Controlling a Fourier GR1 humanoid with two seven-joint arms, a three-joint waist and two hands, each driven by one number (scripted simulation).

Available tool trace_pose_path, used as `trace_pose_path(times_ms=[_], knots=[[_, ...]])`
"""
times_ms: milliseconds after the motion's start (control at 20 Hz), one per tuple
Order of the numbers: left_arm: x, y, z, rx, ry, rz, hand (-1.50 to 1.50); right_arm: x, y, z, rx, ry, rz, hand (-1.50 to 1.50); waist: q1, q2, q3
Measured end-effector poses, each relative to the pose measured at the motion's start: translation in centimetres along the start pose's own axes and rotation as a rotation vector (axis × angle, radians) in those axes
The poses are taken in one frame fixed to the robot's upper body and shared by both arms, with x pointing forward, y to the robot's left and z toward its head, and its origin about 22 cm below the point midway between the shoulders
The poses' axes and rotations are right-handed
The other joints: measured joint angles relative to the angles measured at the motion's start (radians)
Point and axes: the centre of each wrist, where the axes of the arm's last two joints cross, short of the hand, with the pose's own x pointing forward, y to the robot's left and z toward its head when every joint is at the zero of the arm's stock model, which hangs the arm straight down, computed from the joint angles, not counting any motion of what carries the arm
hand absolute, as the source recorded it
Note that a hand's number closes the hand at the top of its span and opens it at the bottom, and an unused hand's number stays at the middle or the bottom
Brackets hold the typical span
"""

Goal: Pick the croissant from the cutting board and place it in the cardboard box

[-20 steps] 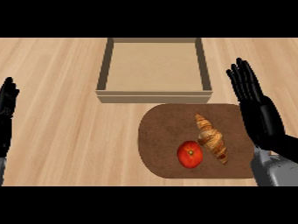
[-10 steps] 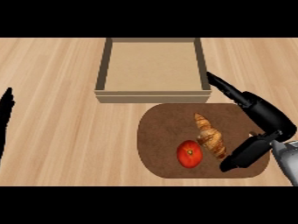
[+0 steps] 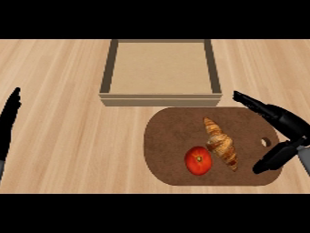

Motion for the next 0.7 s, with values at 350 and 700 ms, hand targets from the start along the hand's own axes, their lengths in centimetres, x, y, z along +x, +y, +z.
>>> trace_pose_path(times_ms=[350,700], knots=[[0.5,0.0,-0.7,-0.010,0.002,-0.008,0.00,1.8,-4.1,-2.0,0.173,0.056,0.343,-1.50,0.011,-0.002,-0.002],[0.7,-0.2,-1.0,-0.017,0.007,-0.012,0.00,3.0,-4.7,-5.9,0.427,0.137,0.551,-1.50,0.007,-0.007,-0.004]])
